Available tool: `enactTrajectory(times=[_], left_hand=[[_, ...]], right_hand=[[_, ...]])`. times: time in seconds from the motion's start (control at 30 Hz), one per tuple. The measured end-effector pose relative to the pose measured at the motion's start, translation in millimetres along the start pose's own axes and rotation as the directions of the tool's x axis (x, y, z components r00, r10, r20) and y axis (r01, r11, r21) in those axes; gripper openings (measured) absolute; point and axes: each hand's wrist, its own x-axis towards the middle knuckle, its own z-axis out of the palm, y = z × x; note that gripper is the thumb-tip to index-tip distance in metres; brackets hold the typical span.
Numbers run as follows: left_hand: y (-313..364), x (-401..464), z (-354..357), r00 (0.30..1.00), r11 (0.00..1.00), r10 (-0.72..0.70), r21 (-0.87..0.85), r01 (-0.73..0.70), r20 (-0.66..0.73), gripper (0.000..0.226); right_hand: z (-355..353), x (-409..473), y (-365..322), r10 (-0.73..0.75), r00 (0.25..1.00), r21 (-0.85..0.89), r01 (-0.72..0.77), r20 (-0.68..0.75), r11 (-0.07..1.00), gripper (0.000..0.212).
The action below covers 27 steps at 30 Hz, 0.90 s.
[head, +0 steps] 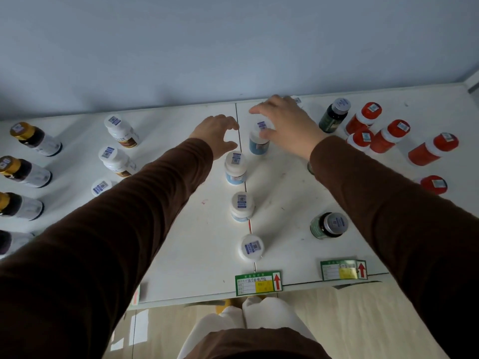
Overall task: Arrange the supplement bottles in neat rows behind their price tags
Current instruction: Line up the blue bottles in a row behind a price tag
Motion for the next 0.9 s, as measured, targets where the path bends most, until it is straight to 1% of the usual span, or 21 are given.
enactTrajectory(times=[0.07,0.1,0.17,0.23,0.3,0.37,0.4,0.43,0.47,0.53,0.57,0.63,0.7,0.8,0.87,0.9], left_hand=[[4.7,14.4,2.8,0.999,0.999,0.020,-0.027,-0.019,0.051,0.045],[6.4,20.2,4.9,0.997,0.999,0.025,-0.048,-0.021,0.073,0.046],[8.6,28.4,9.5,0.993,0.995,0.030,-0.097,-0.019,0.113,0.048],[8.2,32.4,12.3,0.990,0.981,0.025,-0.194,0.003,0.137,0.046],[6.1,33.7,11.1,0.992,0.921,0.008,-0.388,0.043,0.130,0.039],[2.4,33.3,5.3,0.992,0.794,-0.007,-0.602,0.081,0.124,0.031],[0.8,31.6,1.1,0.990,0.710,-0.009,-0.696,0.105,0.141,0.030],[-0.6,28.8,-3.2,0.985,0.608,-0.004,-0.782,0.140,0.173,0.030],[-1.9,25.5,-7.1,0.977,0.484,0.009,-0.856,0.184,0.215,0.032],[-5.3,18.5,-13.1,0.957,0.253,0.039,-0.929,0.269,0.288,0.038],[-7.2,15.0,-15.4,0.947,0.177,0.046,-0.936,0.305,0.317,0.041],[-9.9,8.3,-18.0,0.925,0.071,0.067,-0.926,0.371,0.375,0.049],[-11.9,2.8,-18.6,0.908,0.010,0.094,-0.913,0.409,0.408,0.055],[-14.1,-1.9,-19.6,0.905,-0.022,0.097,-0.908,0.419,0.415,0.057],[-15.5,-2.5,-19.6,0.918,-0.006,0.075,-0.920,0.392,0.391,0.051],[-16.4,-2.3,-19.0,0.930,0.030,0.058,-0.932,0.361,0.362,0.046]], right_hand=[[3.4,8.4,1.3,-0.014,0.992,-0.065,0.022,0.129,0.998,0.051],[7.1,12.0,1.2,-0.017,0.987,-0.101,0.034,0.162,0.994,0.050],[12.1,17.3,1.9,-0.017,0.987,-0.121,0.037,0.162,0.992,0.044],[8.6,20.5,3.3,0.024,0.993,-0.010,-0.023,0.118,1.000,0.041],[0.8,24.7,6.2,0.092,0.994,0.165,-0.100,0.054,0.981,0.036],[-7.5,30.7,7.2,0.174,0.985,0.294,-0.162,-0.013,0.942,0.031],[-11.2,33.3,5.9,0.215,0.976,0.363,-0.189,-0.033,0.912,0.030],[-14.3,35.7,3.5,0.255,0.966,0.440,-0.213,-0.040,0.872,0.032],[-16.5,37.7,0.9,0.290,0.956,0.510,-0.231,-0.037,0.829,0.034],[-18.6,40.1,-4.2,0.343,0.939,0.603,-0.260,-0.024,0.755,0.042],[-18.8,41.4,-6.5,0.363,0.931,0.633,-0.273,-0.014,0.725,0.047],[-17.6,44.2,-11.0,0.396,0.918,0.663,-0.294,-0.004,0.689,0.056],[-16.1,47.7,-15.8,0.411,0.912,0.659,-0.304,-0.009,0.689,0.061],[-12.7,51.9,-21.2,0.404,0.915,0.646,-0.305,-0.006,0.700,0.060],[-11.9,53.3,-22.8,0.370,0.929,0.631,-0.286,-0.002,0.721,0.055],[-12.1,54.2,-23.3,0.336,0.942,0.609,-0.263,-0.006,0.748,0.051]])
